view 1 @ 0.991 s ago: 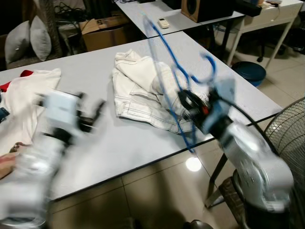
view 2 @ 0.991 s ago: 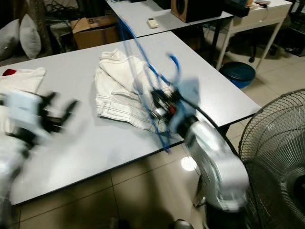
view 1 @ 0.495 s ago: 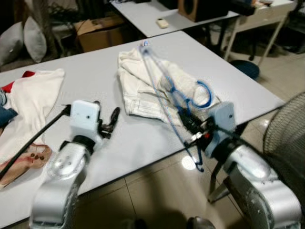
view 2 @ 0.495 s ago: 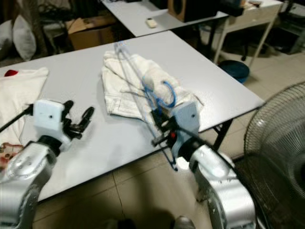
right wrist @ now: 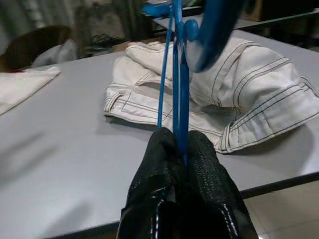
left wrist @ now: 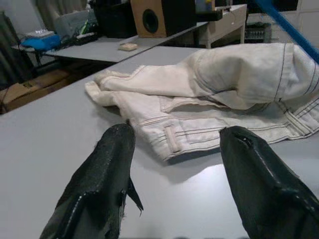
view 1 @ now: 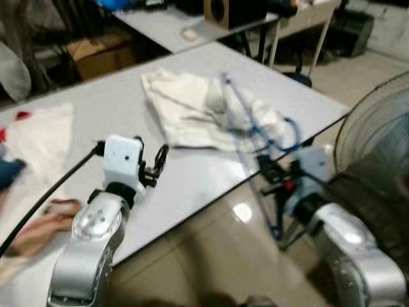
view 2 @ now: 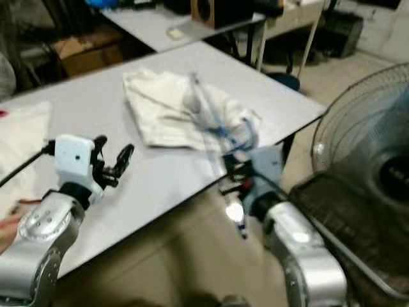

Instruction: Hang hanger

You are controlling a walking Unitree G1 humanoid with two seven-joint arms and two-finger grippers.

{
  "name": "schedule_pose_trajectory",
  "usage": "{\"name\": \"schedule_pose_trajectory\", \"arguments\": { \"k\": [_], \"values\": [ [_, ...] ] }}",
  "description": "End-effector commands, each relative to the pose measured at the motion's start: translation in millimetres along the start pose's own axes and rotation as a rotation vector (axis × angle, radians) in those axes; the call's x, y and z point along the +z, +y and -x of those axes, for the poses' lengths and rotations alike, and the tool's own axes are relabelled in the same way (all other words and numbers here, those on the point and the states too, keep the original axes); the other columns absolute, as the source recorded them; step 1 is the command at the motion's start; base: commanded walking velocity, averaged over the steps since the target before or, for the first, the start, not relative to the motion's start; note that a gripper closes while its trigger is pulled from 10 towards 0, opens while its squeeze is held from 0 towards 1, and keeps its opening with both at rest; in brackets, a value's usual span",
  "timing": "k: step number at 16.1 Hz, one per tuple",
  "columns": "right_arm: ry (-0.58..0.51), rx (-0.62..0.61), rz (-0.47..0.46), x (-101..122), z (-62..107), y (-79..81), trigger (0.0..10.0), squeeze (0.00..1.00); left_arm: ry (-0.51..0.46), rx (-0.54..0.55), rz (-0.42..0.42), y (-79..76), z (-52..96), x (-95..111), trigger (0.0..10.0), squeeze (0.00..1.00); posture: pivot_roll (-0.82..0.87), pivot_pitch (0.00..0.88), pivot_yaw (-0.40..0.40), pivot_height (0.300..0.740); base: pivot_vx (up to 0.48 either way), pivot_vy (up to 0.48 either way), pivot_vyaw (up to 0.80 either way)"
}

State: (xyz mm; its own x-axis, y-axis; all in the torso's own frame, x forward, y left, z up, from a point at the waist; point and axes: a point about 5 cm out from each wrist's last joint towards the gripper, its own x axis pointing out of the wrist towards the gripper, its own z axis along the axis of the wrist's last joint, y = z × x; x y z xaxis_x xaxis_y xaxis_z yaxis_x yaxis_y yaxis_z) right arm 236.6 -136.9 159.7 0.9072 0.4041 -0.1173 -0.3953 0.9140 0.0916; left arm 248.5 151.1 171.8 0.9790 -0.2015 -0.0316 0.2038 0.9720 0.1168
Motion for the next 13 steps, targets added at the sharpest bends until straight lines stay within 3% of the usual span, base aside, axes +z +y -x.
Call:
{"name": "schedule_pose_trajectory", "arguments": {
  "k": [1, 5, 11, 12, 13],
  "values": [
    [-0.013, 0.042, -0.007, 2.9, -1.3, 6.4, 10.0, 0.00, 0.024, 0.037, -0.015, 5.1, 3.7, -5.0, 10.0, 0.00, -0.11, 0.090, 0.057, 0.740, 0.000, 0.420, 0.00],
    [-0.018, 0.018, 0.031, 6.1, -4.0, -1.5, 10.0, 0.00, 0.029, 0.019, -0.026, 4.0, -3.7, -7.8, 10.0, 0.00, -0.13, 0.098, 0.058, 0.740, 0.000, 0.422, 0.00],
    [0.028, 0.010, 0.055, 3.2, 1.7, -9.8, 10.0, 0.00, 0.102, 0.004, -0.019, 13.2, 2.0, -21.6, 10.0, 0.00, -0.13, 0.096, 0.092, 0.740, 0.000, 0.000, 0.00],
    [0.045, 0.008, 0.076, 2.0, 0.3, -10.8, 10.0, 0.00, 0.117, -0.021, -0.048, 15.3, 2.0, -24.1, 10.0, 0.00, -0.13, 0.101, 0.081, 0.740, 0.000, 0.000, 0.00],
    [0.050, 0.018, 0.035, 0.9, -1.7, -9.5, 10.0, 0.00, 0.130, -0.049, -0.070, 16.6, 3.3, -25.3, 10.0, 0.00, -0.12, 0.107, 0.077, 0.740, 0.000, 0.000, 0.00]
  ]
}}
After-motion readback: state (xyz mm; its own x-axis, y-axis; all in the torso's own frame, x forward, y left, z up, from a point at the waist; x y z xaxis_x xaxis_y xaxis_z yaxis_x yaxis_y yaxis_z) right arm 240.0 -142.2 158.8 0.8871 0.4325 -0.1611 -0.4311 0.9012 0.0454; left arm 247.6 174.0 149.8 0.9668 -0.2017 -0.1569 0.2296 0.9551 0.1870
